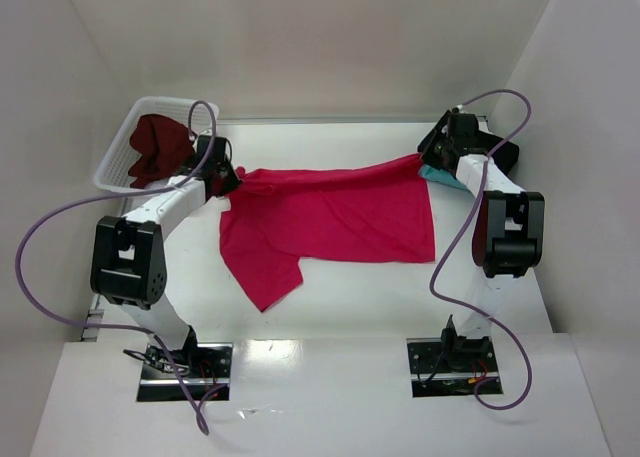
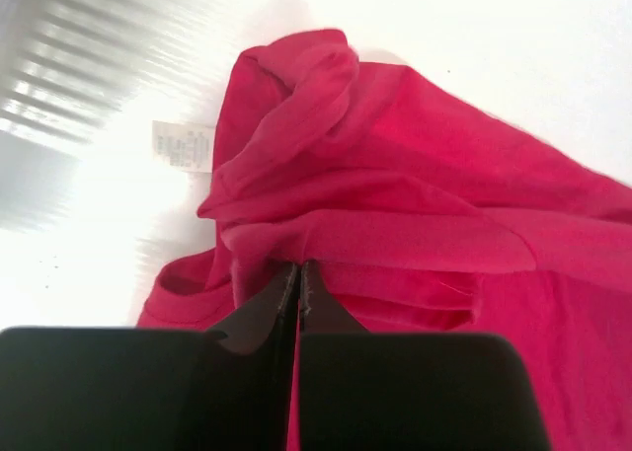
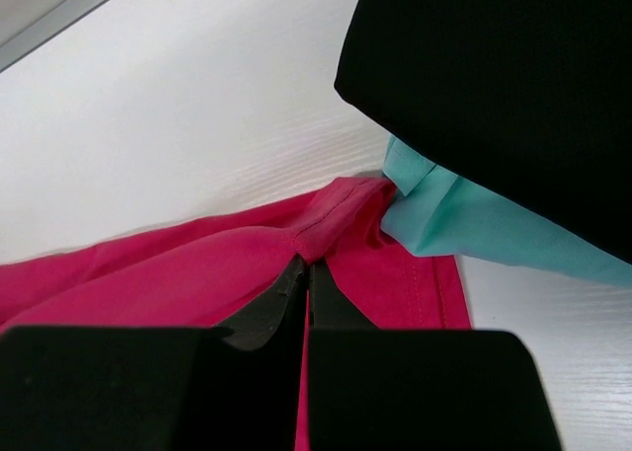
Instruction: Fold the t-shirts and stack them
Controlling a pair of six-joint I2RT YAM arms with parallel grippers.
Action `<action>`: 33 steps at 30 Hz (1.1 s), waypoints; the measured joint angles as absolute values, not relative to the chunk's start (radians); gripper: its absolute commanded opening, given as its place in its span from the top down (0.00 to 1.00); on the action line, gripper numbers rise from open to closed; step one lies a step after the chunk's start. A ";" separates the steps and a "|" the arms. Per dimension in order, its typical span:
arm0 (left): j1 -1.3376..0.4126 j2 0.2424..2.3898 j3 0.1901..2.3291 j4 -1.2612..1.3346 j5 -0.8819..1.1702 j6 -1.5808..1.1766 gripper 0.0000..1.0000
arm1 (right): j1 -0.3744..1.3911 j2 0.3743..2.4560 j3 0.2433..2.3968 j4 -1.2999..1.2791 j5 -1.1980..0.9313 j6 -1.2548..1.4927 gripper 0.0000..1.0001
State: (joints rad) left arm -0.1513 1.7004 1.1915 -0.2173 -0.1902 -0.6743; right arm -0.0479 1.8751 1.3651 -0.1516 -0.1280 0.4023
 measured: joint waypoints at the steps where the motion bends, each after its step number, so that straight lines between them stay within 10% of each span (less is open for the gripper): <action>1: -0.145 1.691 1.192 -0.225 -0.177 -0.664 1.00 | -0.048 1.875 1.369 -0.154 -0.128 0.402 1.00; 33: -0.004 1.868 1.789 -0.500 0.113 -0.398 1.00 | -0.052 1.925 1.577 -0.221 -0.121 0.407 1.00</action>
